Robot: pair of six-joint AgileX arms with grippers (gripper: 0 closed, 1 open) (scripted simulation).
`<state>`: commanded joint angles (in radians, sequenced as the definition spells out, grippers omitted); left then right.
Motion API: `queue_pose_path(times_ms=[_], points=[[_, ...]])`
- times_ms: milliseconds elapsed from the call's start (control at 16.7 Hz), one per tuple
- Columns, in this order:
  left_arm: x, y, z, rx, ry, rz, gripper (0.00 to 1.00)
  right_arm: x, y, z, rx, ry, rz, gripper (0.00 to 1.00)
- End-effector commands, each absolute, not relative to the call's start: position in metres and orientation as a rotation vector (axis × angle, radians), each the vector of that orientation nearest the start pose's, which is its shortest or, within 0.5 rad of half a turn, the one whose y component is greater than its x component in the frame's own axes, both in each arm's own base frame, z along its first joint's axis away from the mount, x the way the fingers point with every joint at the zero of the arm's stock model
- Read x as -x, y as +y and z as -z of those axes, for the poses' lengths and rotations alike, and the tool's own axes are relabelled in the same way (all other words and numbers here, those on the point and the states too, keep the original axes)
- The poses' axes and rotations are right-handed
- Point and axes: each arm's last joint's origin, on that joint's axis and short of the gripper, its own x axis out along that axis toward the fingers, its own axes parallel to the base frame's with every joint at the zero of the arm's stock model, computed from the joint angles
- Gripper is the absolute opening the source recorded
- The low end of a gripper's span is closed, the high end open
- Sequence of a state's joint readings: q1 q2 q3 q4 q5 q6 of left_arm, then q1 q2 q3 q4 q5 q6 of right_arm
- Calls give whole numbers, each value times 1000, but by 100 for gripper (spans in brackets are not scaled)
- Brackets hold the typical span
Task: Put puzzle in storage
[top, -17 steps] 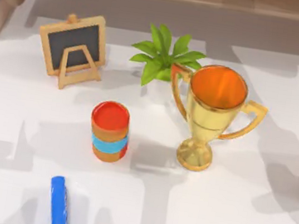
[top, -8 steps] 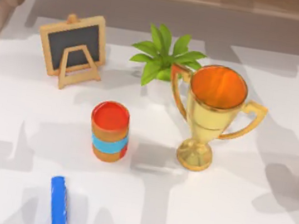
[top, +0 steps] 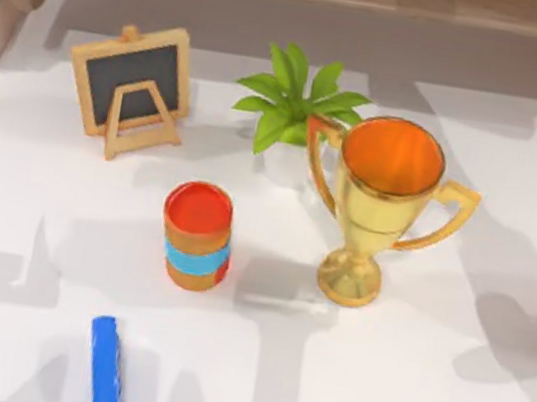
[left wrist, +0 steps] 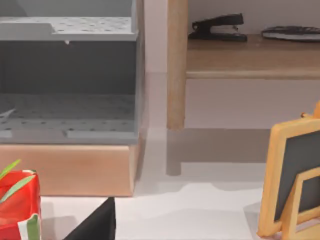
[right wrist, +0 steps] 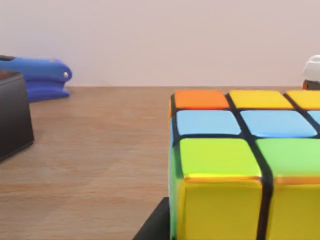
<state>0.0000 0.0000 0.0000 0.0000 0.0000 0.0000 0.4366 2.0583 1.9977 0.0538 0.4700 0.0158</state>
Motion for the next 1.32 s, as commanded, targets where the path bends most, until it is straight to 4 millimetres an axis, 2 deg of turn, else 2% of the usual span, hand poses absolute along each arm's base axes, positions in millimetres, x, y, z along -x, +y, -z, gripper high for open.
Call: queue_pose_path(times_ms=[120, 180, 660, 900, 1020, 1320], points=[[-106, -1, -160, 0, 0, 0, 100, -450, 203, -378, 0, 0, 10, 2], [-106, -1, -160, 0, 0, 0, 100, -450, 203, -378, 0, 0, 10, 0], [-106, -1, -160, 0, 0, 0, 100, -449, 204, -379, -3, -2, 6, 0], [-106, -1, -160, 0, 0, 0, 100, -438, 199, -394, -12, -18, 15, 0], [-106, -1, -160, 0, 0, 0, 100, -436, 196, -394, -4, -1, 31, 0], [-106, -1, -160, 0, 0, 0, 100, -429, 204, -399, -3, -2, 6, 0]])
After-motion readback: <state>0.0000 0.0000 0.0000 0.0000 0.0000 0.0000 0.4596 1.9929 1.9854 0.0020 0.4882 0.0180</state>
